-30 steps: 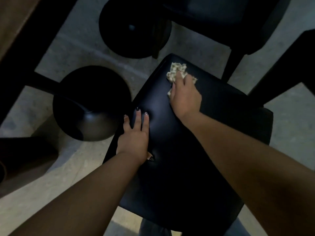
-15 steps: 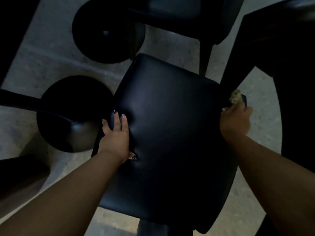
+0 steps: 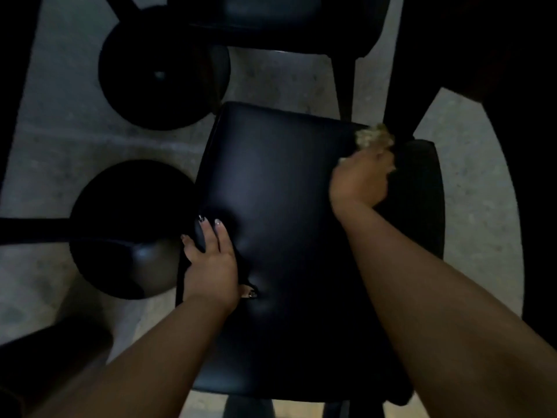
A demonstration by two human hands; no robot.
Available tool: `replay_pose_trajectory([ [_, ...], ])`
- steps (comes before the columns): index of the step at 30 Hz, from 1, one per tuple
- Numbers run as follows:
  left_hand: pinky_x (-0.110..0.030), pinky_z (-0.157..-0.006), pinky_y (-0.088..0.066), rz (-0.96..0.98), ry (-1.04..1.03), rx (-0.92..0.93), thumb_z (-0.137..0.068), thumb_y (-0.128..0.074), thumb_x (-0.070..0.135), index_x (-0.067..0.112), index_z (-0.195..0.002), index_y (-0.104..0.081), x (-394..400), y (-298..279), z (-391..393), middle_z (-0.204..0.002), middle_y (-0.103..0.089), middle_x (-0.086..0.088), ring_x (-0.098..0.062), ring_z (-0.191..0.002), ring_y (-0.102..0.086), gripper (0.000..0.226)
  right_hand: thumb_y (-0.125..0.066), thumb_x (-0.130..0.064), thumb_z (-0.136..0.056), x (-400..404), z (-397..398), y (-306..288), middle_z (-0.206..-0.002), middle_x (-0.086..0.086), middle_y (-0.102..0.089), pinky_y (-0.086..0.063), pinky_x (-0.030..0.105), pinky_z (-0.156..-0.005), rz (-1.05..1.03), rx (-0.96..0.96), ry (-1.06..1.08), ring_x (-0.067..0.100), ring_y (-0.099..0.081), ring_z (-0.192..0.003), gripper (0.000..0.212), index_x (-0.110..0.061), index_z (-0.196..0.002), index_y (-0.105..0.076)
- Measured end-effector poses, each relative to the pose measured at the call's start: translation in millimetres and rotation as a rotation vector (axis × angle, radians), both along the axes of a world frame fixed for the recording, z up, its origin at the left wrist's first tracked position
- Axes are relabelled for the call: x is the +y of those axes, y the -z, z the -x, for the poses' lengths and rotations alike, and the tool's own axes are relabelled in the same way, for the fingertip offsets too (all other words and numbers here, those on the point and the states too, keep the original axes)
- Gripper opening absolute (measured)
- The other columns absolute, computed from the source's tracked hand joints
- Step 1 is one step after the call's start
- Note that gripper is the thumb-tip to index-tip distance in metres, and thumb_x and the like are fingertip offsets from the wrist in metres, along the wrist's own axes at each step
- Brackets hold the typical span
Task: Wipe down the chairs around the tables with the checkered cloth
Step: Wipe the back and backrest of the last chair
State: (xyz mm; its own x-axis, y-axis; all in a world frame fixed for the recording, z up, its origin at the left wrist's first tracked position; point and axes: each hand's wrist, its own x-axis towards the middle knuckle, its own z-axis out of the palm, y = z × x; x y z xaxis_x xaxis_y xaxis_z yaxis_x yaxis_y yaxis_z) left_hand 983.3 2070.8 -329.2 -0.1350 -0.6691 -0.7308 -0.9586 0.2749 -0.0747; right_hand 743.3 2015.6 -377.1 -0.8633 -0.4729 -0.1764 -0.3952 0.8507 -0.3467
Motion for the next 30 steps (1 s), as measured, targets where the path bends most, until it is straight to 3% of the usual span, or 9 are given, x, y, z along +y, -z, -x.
replay_pose_trajectory([
  [2, -0.045, -0.108, -0.035, 0.000, 0.010, -0.013, -0.070, -0.071, 0.064, 0.004, -0.148, 0.022, 1, 0, 1, -0.157, 0.023, -0.020, -0.054, -0.141, -0.003, 0.135, -0.055, -0.029, -0.090, -14, -35, 0, -0.138, 0.013, -0.042, -0.048, 0.040, -0.079, 0.039, 0.018, -0.133, 0.034, -0.056, -0.108, 0.054, -0.011, -0.139, -0.042],
  [6, -0.044, -0.106, -0.038, -0.008, -0.017, 0.010, -0.071, -0.073, 0.060, 0.005, -0.148, 0.023, 2, 3, 2, -0.157, 0.023, -0.018, -0.053, -0.142, 0.000, 0.135, -0.056, -0.031, -0.089, -25, -92, 0, -0.132, 0.014, -0.047, -0.045, 0.038, -0.074, 0.007, 0.108, -0.527, 0.032, -0.056, -0.105, 0.060, -0.015, -0.144, -0.037],
  [10, -0.046, -0.106, -0.037, -0.011, -0.012, 0.025, -0.071, -0.072, 0.062, 0.006, -0.148, 0.024, 1, 3, 0, -0.157, 0.024, -0.016, -0.053, -0.142, 0.002, 0.135, -0.059, -0.033, -0.085, -7, -107, -4, -0.124, 0.009, -0.053, -0.040, 0.036, -0.073, -0.014, 0.188, -0.868, 0.027, -0.057, -0.099, 0.061, -0.018, -0.141, -0.042],
  [12, -0.048, -0.109, -0.033, -0.006, -0.014, 0.023, -0.070, -0.073, 0.062, 0.006, -0.149, 0.022, 2, 1, 1, -0.158, 0.022, -0.017, -0.054, -0.141, 0.000, 0.136, -0.058, -0.030, -0.084, 10, -90, -8, -0.121, 0.010, -0.055, -0.037, 0.037, -0.074, -0.013, 0.169, -0.910, 0.029, -0.057, -0.099, 0.055, -0.019, -0.137, -0.047],
  [15, -0.049, -0.109, -0.033, -0.002, -0.047, 0.044, -0.068, -0.077, 0.059, 0.006, -0.150, 0.020, 2, -1, 3, -0.158, 0.020, -0.015, -0.054, -0.141, 0.000, 0.137, -0.055, -0.027, -0.087, 55, -30, -9, -0.121, 0.015, -0.054, -0.037, 0.039, -0.078, -0.083, 0.145, -0.550, 0.034, -0.055, -0.100, 0.040, -0.017, -0.125, -0.056],
  [19, -0.048, -0.108, -0.035, 0.017, -0.057, 0.062, -0.069, -0.078, 0.056, 0.007, -0.150, 0.019, 4, 0, 2, -0.159, 0.020, -0.015, -0.054, -0.141, 0.000, 0.136, -0.050, -0.028, -0.090, 132, 38, -4, -0.128, 0.017, -0.046, -0.033, 0.046, -0.091, -0.230, 0.122, 0.010, 0.037, -0.052, -0.102, 0.042, -0.019, -0.131, -0.048],
  [23, -0.046, -0.105, -0.039, 0.046, -0.032, 0.060, -0.069, -0.077, 0.058, 0.008, -0.150, 0.019, 6, 5, -2, -0.159, 0.019, -0.015, -0.053, -0.142, -0.002, 0.135, -0.051, -0.032, -0.094, 120, 42, 0, -0.140, 0.012, -0.039, -0.027, 0.047, -0.101, -0.223, 0.013, 0.477, 0.033, -0.050, -0.115, 0.046, -0.019, -0.138, -0.041],
  [26, -0.047, -0.102, -0.041, 0.046, -0.039, 0.060, -0.068, -0.077, 0.058, 0.009, -0.150, 0.019, 6, 6, -2, -0.159, 0.020, -0.014, -0.052, -0.142, -0.001, 0.136, -0.057, -0.034, -0.090, 80, -1, -2, -0.137, 0.012, -0.043, -0.032, 0.044, -0.095, -0.184, 0.030, 0.455, 0.029, -0.051, -0.117, 0.058, -0.013, -0.140, -0.037],
  [30, -0.047, -0.101, -0.042, 0.044, -0.028, 0.063, -0.072, -0.077, 0.055, 0.009, -0.150, 0.020, 5, 6, -3, -0.159, 0.021, -0.015, -0.052, -0.142, 0.001, 0.132, -0.058, -0.028, -0.084, 38, -86, -6, -0.126, 0.008, -0.051, -0.032, 0.041, -0.084, -0.014, 0.049, 0.093, 0.026, -0.050, -0.113, 0.056, -0.017, -0.138, -0.045],
])
